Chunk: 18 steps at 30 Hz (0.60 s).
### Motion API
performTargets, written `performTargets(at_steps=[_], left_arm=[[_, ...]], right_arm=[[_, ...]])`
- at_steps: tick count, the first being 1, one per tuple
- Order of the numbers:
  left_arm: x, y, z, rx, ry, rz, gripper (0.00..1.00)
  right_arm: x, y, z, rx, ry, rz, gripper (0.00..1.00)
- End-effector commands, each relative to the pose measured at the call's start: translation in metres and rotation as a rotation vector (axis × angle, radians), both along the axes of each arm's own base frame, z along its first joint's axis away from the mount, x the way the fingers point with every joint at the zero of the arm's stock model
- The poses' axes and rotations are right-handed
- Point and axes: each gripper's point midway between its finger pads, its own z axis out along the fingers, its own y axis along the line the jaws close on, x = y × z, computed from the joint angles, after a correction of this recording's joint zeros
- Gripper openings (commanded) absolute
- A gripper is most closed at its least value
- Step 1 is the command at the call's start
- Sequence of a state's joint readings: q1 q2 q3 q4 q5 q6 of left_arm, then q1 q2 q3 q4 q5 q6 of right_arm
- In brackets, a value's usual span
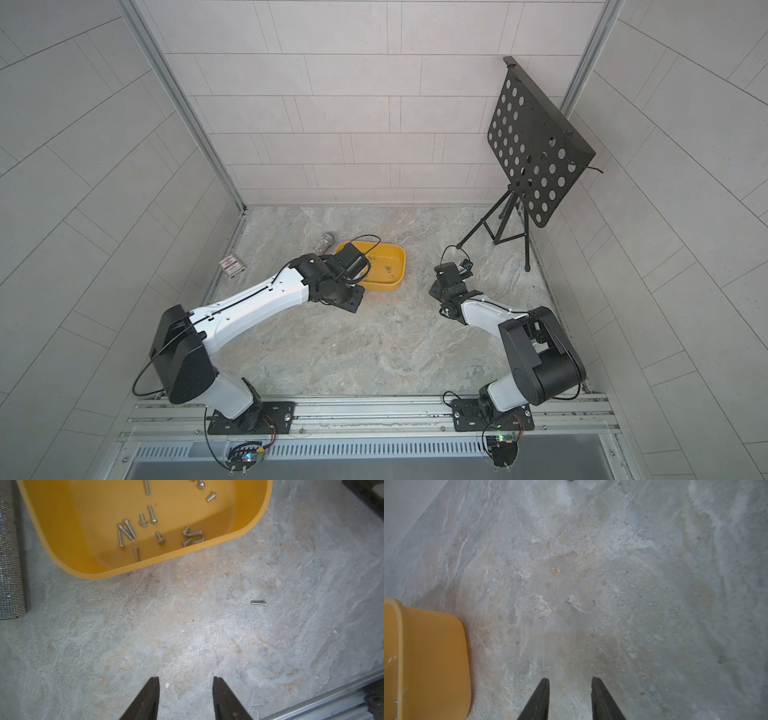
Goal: Put the screws on the desktop into the storage box
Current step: Pick up the screw from the center of the board.
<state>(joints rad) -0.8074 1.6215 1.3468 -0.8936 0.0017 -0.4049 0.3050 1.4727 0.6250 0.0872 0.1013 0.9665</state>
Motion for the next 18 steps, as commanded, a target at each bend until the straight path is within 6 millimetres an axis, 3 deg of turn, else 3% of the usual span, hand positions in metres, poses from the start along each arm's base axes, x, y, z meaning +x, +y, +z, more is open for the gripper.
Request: performTargets(at_steps=[1,6,18], left_arm=[[-0.006,-0.019,-0.013,0.025,0.038,-0.031,0.47],[-0.014,-0.052,-0.032,0.049,0.067,-0.094,0.48],[-0.014,-0.090,-0.058,0.052,0.109,-0.129,0.55]], right_arm=[[-0.001,-0.004,0.004,0.038,-0.032,-0.030,0.39],[-0.001,-0.007,0.001,0.064,-0.031,-0.041,0.39],[0.000,-0.010,-0.007,0.117,-0.022,-0.052,0.39]])
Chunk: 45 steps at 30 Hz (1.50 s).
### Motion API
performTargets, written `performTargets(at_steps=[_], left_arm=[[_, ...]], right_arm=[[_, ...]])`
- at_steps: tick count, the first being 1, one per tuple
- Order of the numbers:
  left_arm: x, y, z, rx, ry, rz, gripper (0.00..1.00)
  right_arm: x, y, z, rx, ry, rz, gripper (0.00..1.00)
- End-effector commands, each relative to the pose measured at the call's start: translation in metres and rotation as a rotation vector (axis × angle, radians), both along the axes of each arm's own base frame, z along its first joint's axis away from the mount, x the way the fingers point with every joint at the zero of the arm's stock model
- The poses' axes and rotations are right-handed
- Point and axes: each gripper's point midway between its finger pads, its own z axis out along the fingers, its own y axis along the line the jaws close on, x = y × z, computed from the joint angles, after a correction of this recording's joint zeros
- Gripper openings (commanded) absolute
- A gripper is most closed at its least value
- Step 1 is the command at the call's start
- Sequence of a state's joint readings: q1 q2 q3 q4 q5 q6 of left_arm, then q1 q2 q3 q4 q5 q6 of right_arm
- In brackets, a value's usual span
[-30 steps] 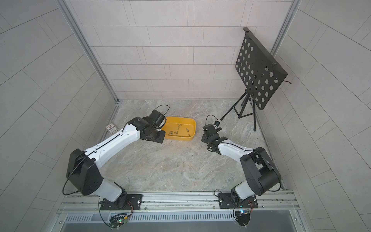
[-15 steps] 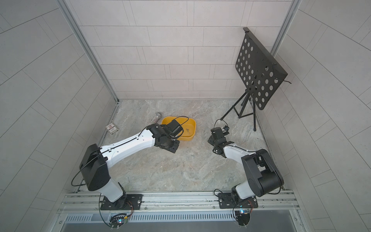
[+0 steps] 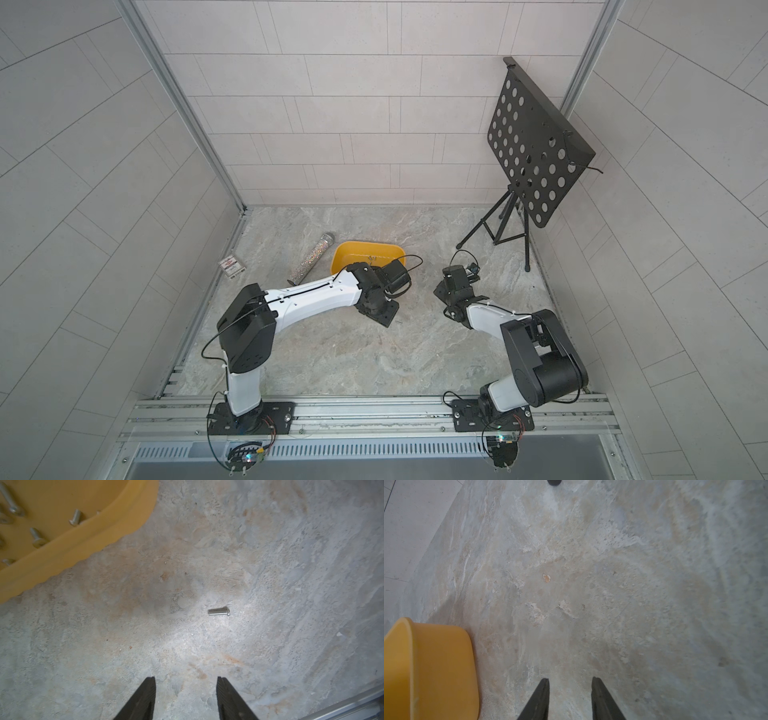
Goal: Put the screws on the desktop into the storage box
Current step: Pick up the screw from the center of the board.
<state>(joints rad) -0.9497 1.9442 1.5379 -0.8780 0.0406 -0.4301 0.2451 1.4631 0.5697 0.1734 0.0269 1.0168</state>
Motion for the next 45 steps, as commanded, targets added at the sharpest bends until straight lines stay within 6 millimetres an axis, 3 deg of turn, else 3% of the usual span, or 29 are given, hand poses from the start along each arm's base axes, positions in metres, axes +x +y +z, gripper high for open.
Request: performTargets(at_steps=[1,14,35,45], left_arm=[[-0.001,-0.012,-0.002,-0.008,0.002,0.000,0.55],[0.000,-0.029,-0.028,0.003,0.026,0.010,0.57],[0.001,-0.046,-0.057,0.033,0.051,-0.017,0.58],[0.000,-0.042,-0.068,0.074,0.060,-0.014,0.50]], right_arm=[[-0.001,-0.001,-0.002,0.019,0.001,-0.008,0.39],[-0.004,-0.009,0.002,0.030,-0.026,-0.036,0.39],[-0.015,-0.034,0.026,-0.026,-0.087,-0.080,0.40],[-0.014,-0.034,0.023,-0.021,-0.080,-0.077,0.40]])
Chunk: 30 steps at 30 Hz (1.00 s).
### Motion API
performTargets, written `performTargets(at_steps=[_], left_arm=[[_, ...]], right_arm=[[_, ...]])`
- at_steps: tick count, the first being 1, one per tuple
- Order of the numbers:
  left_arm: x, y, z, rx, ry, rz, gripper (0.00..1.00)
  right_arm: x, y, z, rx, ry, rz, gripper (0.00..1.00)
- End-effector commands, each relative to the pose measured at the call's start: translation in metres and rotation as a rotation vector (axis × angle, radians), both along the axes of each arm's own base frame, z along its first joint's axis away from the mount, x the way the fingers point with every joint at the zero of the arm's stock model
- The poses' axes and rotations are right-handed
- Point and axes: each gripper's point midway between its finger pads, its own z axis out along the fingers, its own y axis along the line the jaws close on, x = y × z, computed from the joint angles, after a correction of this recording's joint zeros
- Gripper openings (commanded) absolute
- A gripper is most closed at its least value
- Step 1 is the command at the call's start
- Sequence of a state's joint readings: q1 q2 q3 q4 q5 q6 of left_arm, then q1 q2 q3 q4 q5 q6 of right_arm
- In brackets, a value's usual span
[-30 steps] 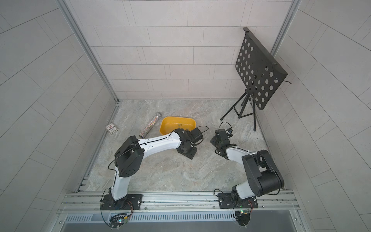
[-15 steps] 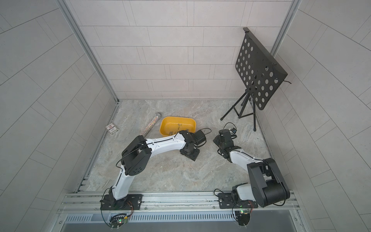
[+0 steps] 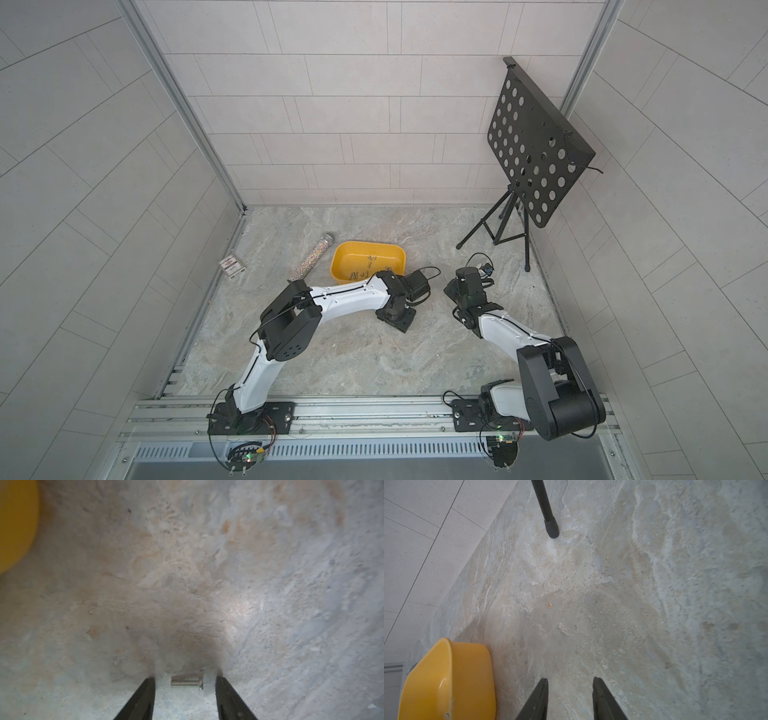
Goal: Put the screws on the desktop into the storage box
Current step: Pick up the screw from the center of the board, then place the screw in the storage box.
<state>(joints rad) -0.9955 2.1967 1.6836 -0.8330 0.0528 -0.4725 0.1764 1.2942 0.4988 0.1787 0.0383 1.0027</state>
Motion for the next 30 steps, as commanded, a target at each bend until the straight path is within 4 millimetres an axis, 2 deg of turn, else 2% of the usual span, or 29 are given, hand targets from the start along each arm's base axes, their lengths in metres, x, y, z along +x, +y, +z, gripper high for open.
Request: performTargets(at_steps=[1,9,22,27,30], left_arm=[[-0.003,0.002,-0.007,0.034,0.011,-0.010,0.48],[-0.005,0.005,-0.008,0.051,0.013,-0.011,0.34],[-0.005,0.006,-0.005,0.061,0.005,-0.014,0.27],[-0.005,0.010,0.009,0.062,-0.012,-0.017,0.27],[-0.005,0.012,0.027,0.048,-0.032,-0.020,0.27]], right_arm=[[-0.006,-0.005,-0.008,-0.022,0.025,-0.010,0.40],[-0.005,-0.004,-0.011,-0.013,0.031,-0.003,0.40],[-0.003,-0.002,-0.014,-0.004,0.037,0.003,0.40],[-0.003,-0.001,-0.016,-0.001,0.042,0.005,0.40],[-0.003,-0.001,-0.016,0.001,0.042,0.006,0.40]])
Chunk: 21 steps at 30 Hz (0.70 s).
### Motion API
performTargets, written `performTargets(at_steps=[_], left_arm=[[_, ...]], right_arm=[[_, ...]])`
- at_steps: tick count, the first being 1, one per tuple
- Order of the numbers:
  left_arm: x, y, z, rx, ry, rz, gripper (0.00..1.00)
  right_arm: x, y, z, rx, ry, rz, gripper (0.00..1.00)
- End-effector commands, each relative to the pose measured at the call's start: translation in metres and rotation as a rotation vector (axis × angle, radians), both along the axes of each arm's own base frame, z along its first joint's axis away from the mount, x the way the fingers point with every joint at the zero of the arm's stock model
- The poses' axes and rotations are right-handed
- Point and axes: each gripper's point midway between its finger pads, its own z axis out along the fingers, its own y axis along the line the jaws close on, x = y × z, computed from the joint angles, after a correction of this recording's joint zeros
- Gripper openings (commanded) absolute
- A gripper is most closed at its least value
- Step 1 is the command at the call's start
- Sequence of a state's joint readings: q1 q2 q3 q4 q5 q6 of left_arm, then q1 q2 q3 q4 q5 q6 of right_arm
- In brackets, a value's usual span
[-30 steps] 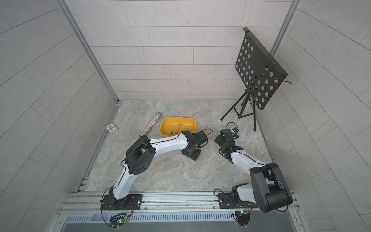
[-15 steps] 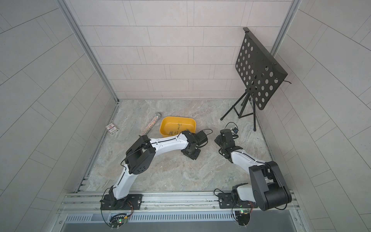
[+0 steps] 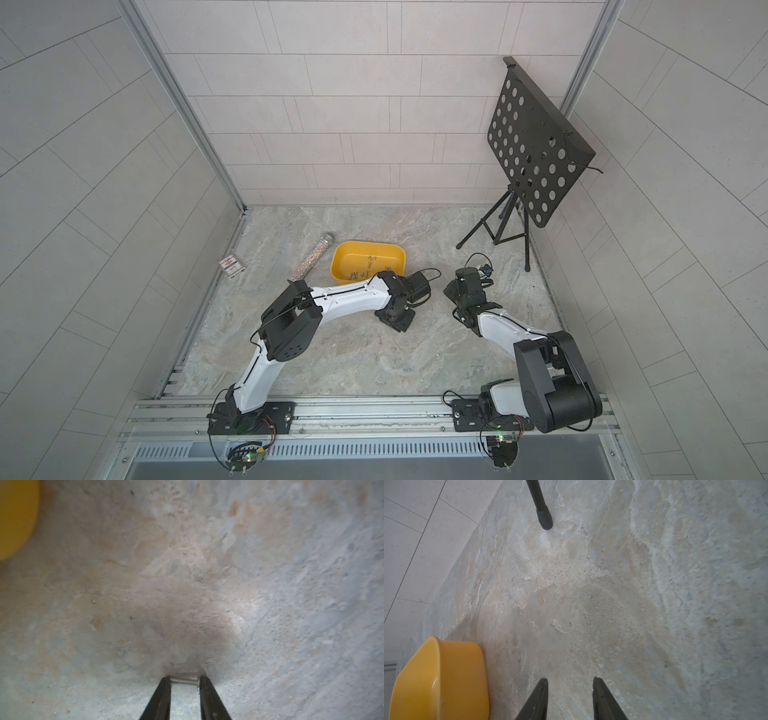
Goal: Put the screws on the desktop into the storage box
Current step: Place the screw in the storage box.
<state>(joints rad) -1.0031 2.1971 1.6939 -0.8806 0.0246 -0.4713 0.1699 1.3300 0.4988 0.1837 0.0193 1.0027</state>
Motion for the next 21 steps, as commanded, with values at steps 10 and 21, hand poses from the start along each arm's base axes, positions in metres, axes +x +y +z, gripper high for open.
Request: performTargets(at_steps=[10,21], left_arm=[[0.014,0.025,0.111,-0.016,-0.167,-0.019,0.28],[0.107,0.082,0.145,0.020,-0.262,0.137,0.29]], right_arm=[[-0.001,0.001,-0.007,0.003,0.018,0.008,0.40],[0.001,0.003,-0.009,0.006,0.024,0.018,0.40]])
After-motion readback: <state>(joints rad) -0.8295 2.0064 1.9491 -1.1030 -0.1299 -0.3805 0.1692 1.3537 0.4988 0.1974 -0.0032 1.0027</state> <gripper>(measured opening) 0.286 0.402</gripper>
